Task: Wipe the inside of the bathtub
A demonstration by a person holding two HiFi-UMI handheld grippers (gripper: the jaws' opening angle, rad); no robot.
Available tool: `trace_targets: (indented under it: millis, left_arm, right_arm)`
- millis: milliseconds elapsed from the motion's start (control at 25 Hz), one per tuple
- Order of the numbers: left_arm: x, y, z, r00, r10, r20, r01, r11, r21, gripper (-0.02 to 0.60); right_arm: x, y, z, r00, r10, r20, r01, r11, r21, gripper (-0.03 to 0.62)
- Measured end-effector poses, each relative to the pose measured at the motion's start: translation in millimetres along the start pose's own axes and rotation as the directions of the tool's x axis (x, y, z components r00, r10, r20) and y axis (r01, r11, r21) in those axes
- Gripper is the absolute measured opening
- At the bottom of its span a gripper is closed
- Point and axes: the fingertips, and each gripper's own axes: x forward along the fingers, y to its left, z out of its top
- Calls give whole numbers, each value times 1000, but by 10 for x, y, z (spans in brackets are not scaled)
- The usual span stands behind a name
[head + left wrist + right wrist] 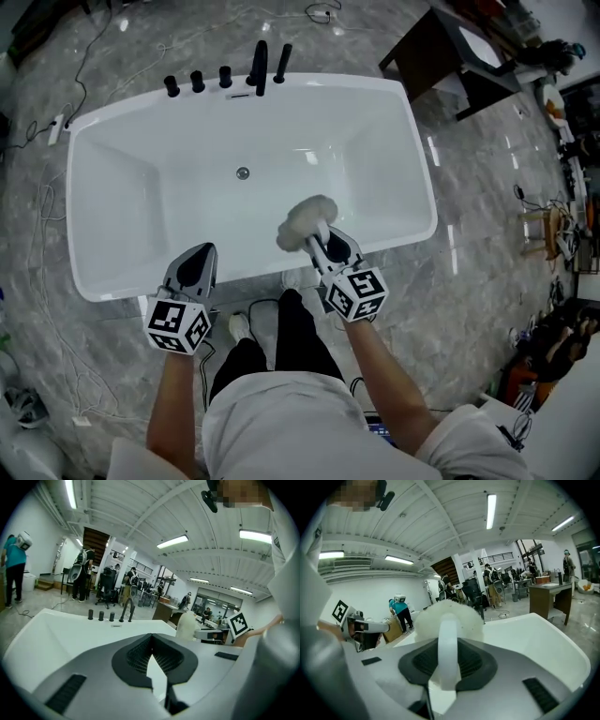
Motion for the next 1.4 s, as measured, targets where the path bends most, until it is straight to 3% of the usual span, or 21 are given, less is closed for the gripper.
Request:
trace_targets:
  millis: [200,640,880,1160,1400]
  left_arm:
    - [-753,31,25,998,-1,58,2,1000,-14,11]
    - [-1623,-231,3,994,-75,82,73,997,30,11]
    - [-1741,-507,106,991,-96,92,89,993,75,11]
    - [-1731,-780,171,993,-25,114,14,995,96,11]
    - [-1648,-983,237,988,5,154,-9,1000,28,11]
  right_arm:
    - [-415,721,236,998,-2,56,5,999,-51,98]
    - [-1371,1439,459,994,-30,107,40,995,-92,98]
    - [-1598,1469,538,986,-42,160,50,998,-48,98]
    - [-1865,1171,544,982,-42,183,48,998,-30,98]
    - [-1998,957,530,982,-25,189,34,999,-40,98]
